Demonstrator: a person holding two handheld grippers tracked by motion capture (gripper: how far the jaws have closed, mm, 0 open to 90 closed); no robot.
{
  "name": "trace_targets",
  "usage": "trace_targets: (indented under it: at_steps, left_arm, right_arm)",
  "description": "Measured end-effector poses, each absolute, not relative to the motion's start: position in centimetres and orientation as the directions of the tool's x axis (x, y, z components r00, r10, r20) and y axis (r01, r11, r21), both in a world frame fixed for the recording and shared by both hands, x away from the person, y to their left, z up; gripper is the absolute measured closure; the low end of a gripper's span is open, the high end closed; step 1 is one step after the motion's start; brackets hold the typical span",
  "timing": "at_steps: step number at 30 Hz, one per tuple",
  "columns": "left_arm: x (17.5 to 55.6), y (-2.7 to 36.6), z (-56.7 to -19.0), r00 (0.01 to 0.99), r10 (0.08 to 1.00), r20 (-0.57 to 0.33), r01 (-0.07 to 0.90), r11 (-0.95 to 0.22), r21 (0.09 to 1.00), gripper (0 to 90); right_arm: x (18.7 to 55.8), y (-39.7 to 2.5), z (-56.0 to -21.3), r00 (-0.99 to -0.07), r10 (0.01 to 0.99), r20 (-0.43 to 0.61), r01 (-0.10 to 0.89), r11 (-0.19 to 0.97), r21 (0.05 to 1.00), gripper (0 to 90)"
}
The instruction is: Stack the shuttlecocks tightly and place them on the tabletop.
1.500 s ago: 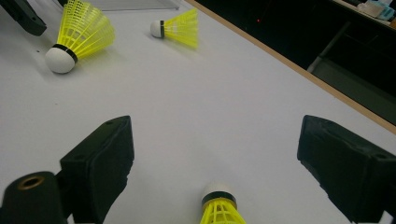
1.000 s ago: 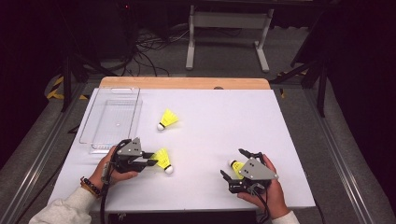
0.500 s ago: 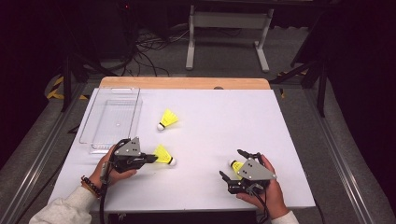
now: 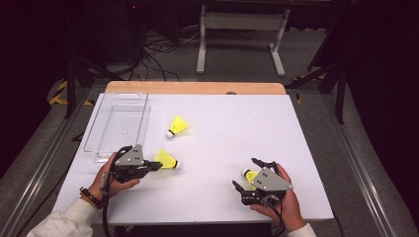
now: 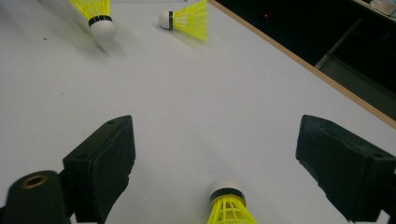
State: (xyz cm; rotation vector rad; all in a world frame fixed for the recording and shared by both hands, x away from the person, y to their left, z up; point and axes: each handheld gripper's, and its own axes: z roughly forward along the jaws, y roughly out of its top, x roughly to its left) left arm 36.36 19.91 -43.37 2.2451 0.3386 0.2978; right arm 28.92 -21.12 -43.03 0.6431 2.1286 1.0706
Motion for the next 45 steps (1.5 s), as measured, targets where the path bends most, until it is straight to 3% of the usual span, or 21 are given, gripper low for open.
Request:
trace_targets:
  at_steps: [18, 45]
  left_arm:
    - [34.8, 22.9, -41.4, 0.917, 0.380, 0.123, 0.167, -0.644, 0.746, 89.2]
    - [35.5, 21.0, -41.8, 0.927, 0.347, 0.141, 0.168, -0.722, 0.671, 88.5]
  right_arm:
    - [28.9, -21.0, -43.1, -0.657, 0.667, -0.352, 0.128, 0.559, 0.819, 12.8]
    - [29.0, -20.7, -43.4, -0.669, 0.650, -0.360, 0.140, 0.586, 0.799, 13.1]
